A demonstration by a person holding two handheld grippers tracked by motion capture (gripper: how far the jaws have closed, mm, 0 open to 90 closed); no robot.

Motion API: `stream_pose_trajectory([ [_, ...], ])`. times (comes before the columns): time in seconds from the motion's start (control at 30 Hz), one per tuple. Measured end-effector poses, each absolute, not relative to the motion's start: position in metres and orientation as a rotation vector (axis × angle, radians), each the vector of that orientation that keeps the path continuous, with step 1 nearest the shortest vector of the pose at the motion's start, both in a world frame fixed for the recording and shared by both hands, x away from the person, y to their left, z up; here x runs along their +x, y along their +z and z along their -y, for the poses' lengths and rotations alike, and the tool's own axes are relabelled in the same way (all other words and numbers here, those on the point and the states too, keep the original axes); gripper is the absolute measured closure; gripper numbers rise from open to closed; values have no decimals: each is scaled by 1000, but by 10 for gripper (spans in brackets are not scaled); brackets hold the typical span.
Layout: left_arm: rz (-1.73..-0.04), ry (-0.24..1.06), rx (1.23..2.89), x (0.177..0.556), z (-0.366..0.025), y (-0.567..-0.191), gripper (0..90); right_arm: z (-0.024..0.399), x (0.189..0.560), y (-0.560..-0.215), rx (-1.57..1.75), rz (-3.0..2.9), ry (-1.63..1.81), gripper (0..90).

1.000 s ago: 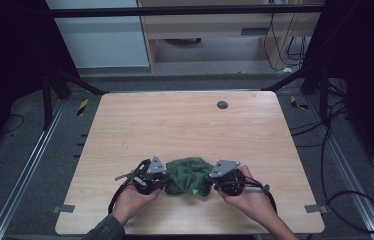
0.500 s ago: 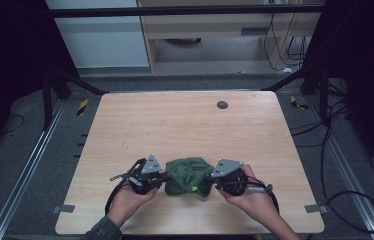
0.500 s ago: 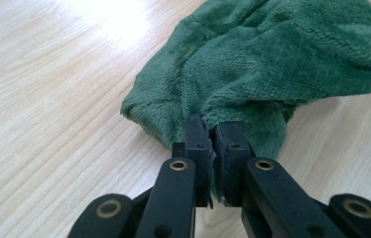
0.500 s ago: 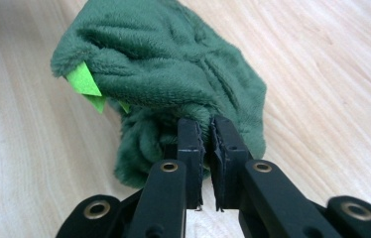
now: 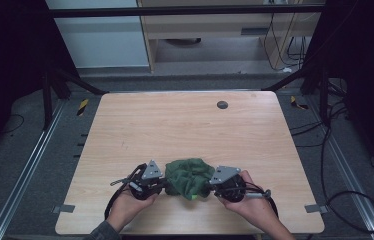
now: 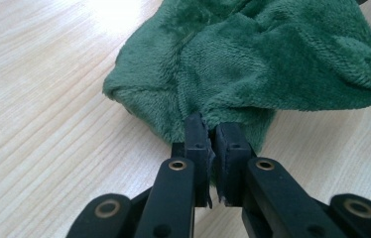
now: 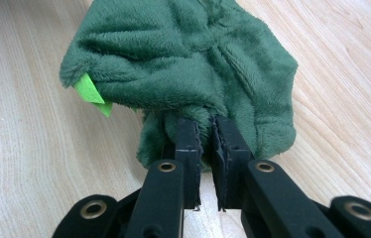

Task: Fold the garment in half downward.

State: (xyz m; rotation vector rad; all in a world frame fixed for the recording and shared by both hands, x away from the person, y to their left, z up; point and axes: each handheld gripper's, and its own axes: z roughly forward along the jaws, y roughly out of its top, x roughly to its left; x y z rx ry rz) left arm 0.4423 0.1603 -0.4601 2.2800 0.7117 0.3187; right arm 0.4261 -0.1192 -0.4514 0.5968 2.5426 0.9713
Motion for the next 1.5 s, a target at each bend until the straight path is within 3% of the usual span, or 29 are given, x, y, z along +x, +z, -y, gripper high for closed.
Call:
stream_pose_trajectory([
  [0.87, -698, 295, 2294, 426, -165, -467, 838, 118, 414, -462, 569, -2580, 944, 755],
  [1.2, -693, 289, 2303, 421, -167, -464, 783, 117, 410, -462, 560, -2589, 924, 674],
  [1.5, -695, 314, 2318, 416, -168, -459, 650, 121, 409, -462, 565, -2599, 893, 560],
])
